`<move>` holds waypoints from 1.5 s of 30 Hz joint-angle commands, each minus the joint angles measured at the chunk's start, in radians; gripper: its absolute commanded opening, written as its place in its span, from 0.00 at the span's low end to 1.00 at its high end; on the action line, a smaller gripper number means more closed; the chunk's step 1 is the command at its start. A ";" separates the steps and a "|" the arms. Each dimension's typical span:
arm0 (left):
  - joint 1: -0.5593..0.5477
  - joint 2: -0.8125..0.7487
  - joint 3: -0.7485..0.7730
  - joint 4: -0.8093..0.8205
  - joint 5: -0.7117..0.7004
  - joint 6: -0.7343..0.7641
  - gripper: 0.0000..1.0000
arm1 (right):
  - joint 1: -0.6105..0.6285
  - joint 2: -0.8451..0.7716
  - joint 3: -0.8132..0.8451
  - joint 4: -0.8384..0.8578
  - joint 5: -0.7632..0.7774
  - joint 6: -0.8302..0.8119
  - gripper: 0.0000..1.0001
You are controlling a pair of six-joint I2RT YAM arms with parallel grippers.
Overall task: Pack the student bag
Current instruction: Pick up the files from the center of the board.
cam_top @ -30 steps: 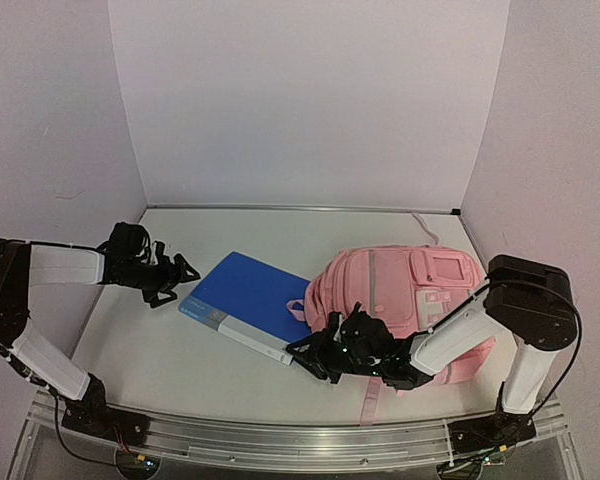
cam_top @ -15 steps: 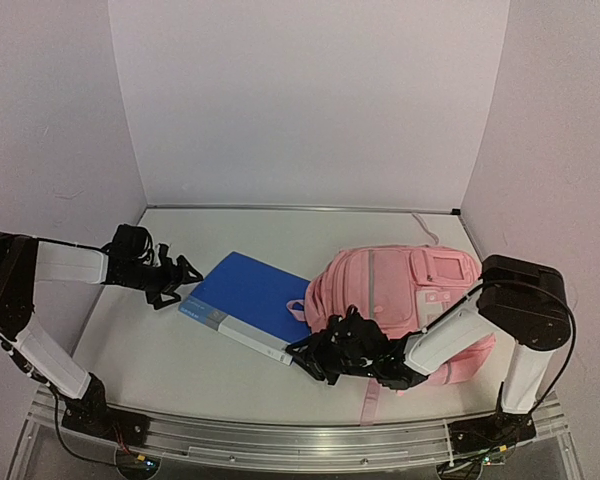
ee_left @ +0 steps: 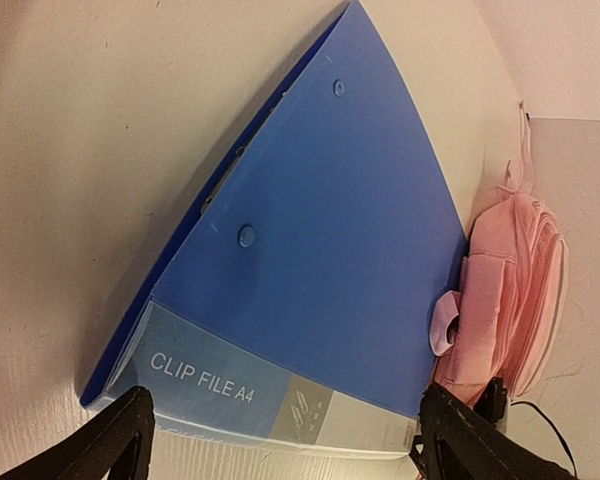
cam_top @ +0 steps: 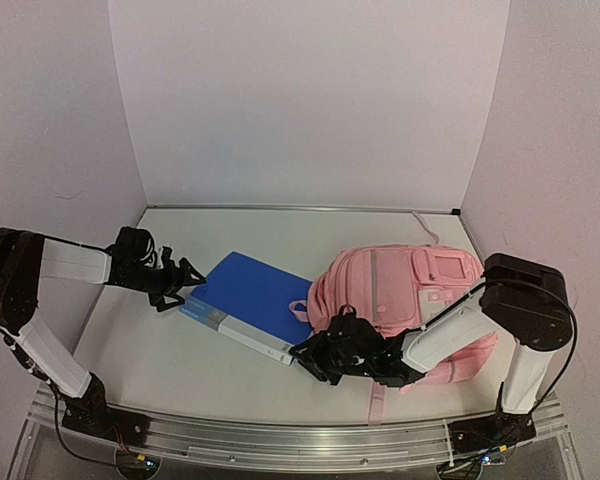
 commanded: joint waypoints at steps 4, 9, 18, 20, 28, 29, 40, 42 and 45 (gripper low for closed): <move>0.004 0.028 0.032 0.050 0.041 0.005 0.91 | -0.013 0.016 0.042 0.047 0.078 -0.071 0.27; 0.004 0.009 0.013 0.053 0.043 0.001 0.91 | -0.013 0.009 0.023 0.131 0.094 -0.098 0.26; 0.004 -0.007 0.000 0.031 0.016 0.018 0.91 | -0.014 -0.040 0.013 -0.063 0.153 -0.015 0.31; 0.004 -0.009 0.009 0.011 -0.009 0.031 0.90 | -0.011 -0.071 -0.002 -0.106 0.157 0.005 0.33; -0.001 -0.058 0.028 -0.063 -0.153 0.090 0.90 | 0.000 -0.048 0.022 -0.149 0.103 0.018 0.35; -0.001 -0.061 0.034 -0.069 -0.164 0.097 0.90 | 0.000 -0.037 0.031 -0.147 0.096 0.015 0.35; 0.000 0.094 0.097 -0.077 -0.096 0.131 0.88 | -0.001 0.026 0.073 -0.116 0.065 -0.004 0.37; 0.000 0.110 0.099 -0.064 -0.070 0.129 0.86 | -0.002 0.031 0.070 -0.092 0.064 -0.005 0.37; -0.001 0.139 0.109 -0.056 -0.037 0.133 0.81 | -0.002 0.037 0.060 -0.044 0.061 -0.008 0.36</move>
